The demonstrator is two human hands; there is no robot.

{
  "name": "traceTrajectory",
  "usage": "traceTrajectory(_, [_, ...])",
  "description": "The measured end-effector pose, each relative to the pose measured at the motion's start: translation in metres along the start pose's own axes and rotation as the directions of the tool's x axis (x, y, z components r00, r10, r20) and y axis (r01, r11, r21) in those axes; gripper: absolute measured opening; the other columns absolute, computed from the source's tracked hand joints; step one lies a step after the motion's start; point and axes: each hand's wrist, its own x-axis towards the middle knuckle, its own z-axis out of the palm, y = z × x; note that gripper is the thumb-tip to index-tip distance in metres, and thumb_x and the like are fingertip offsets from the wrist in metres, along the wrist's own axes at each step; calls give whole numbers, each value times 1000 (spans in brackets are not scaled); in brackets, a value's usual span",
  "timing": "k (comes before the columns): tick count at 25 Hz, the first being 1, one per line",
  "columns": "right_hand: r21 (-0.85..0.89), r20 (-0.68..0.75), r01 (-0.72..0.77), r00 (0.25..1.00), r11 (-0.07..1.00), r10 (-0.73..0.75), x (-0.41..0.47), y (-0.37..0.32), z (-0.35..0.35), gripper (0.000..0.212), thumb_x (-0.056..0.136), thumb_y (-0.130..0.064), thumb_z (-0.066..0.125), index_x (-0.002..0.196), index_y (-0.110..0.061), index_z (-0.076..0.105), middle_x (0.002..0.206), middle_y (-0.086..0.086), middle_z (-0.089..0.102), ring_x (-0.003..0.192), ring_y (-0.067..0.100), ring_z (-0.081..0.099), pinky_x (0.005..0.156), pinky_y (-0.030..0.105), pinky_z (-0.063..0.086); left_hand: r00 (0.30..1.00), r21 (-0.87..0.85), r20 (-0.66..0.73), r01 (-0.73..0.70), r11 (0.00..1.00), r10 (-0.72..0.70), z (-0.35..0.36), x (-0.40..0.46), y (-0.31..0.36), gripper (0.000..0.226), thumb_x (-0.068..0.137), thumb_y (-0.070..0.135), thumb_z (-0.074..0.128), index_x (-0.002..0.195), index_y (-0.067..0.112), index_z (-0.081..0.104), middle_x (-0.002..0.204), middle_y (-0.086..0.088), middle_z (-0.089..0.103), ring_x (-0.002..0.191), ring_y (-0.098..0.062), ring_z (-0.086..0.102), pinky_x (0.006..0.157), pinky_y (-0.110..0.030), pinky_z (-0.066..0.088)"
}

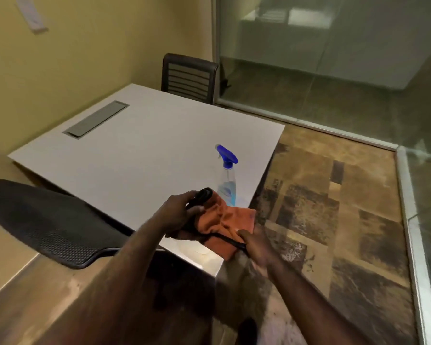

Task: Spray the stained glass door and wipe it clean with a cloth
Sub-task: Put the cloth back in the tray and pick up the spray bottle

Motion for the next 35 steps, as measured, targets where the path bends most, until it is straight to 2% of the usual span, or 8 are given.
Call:
traceTrajectory(3, [-70,3,-144,989,987,145,25,5,10,21,95,-20,56,116,-23,55,93,-6,72,81,12,71,61,22,56,990,67,58,126,990,-130,4,11,-19,71,76,20,85,140,20,54,133,-6,65,115,-19,62,97,-20,40])
traceTrajectory(5, [-143,-15,-260,965,955,261,40,10,13,30,94,-19,54,124,-15,55,104,9,68,88,20,67,74,34,58,980,84,44,188,979,-192,6,18,-29,73,74,13,85,140,20,55,130,-7,66,111,-19,63,95,-20,42])
traceTrajectory(8, [-127,77,-316,942,940,327,57,18,18,31,92,-5,54,122,3,56,121,28,61,88,25,68,67,28,56,965,85,-8,262,961,-262,14,29,-41,69,74,7,84,137,20,58,129,-6,67,117,-20,62,94,-19,41])
traceTrajectory(11, [-95,34,-406,911,909,411,74,18,28,28,94,-15,57,120,-3,54,116,22,63,102,36,64,86,41,57,956,120,-43,293,948,-290,23,39,-47,67,74,8,82,136,21,60,131,-3,67,121,-20,61,97,-21,42])
traceTrajectory(14, [-40,13,-503,863,863,504,85,15,36,11,91,-19,62,94,-10,56,92,12,67,88,28,66,86,43,57,946,148,-82,323,935,-314,29,49,-50,64,74,8,79,134,19,61,130,-4,68,120,-22,62,96,-22,42])
traceTrajectory(20, [-33,176,-494,853,869,492,94,16,37,9,87,-18,65,95,-15,62,94,8,72,92,23,67,67,29,53,931,187,-83,364,912,-355,42,59,-56,55,74,11,75,127,22,65,118,-5,73,108,-24,65,88,-31,48])
traceTrajectory(31, [11,239,-630,756,777,609,116,13,22,26,89,-23,66,104,-5,56,111,22,60,106,38,62,97,44,52,926,182,-97,378,908,-366,54,65,-73,59,79,10,75,134,22,60,131,-3,66,115,-23,63,100,-35,50])
traceTrajectory(35, [-260,-111,-334,942,906,316,124,-3,3,35,89,-23,66,118,-5,59,100,10,68,83,22,71,69,32,61,940,221,-129,337,915,-315,57,72,-61,51,86,28,73,134,30,57,133,6,63,121,-19,59,96,-33,47])
